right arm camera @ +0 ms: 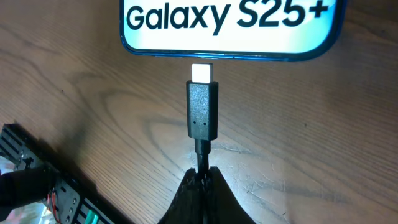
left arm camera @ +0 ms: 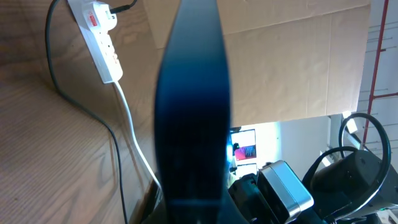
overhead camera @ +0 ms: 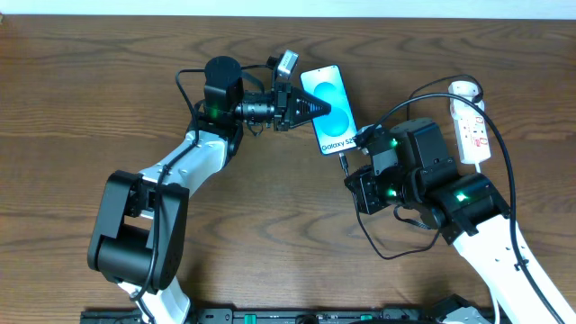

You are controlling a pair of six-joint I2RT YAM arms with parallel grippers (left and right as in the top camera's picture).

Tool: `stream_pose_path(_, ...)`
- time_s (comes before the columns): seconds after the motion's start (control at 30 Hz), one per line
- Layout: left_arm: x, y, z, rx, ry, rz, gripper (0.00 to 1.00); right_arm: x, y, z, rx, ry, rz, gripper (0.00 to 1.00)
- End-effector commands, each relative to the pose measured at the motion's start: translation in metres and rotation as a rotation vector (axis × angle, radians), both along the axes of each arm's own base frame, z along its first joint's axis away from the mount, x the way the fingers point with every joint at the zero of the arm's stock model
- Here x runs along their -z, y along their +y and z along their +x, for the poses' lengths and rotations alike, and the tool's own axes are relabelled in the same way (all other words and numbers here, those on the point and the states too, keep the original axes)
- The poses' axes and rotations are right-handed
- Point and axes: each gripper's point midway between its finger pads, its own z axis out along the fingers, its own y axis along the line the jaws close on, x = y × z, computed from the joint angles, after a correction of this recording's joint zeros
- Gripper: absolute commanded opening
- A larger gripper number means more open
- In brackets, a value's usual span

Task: Plug charger to phone and switch on socket
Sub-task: 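Push the plug into the phone port held by the left gripper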

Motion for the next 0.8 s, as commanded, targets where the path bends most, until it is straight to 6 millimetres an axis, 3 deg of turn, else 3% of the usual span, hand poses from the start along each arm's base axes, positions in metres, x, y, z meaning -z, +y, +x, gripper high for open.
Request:
stream_pose_path(0.0,-0.014,0.001,-0.003,0.019,-0.066,-0.014,0.07,-0.001,0.003,-0.002,-0.026,-0.009,0.005,0.01)
stream_pose_path(0.77,-0.014,0.001,-0.007,0.042,-0.065,-0.016,0.07,-0.006,0.002,0.01,-0.002,-0.063,-0.001,0.01)
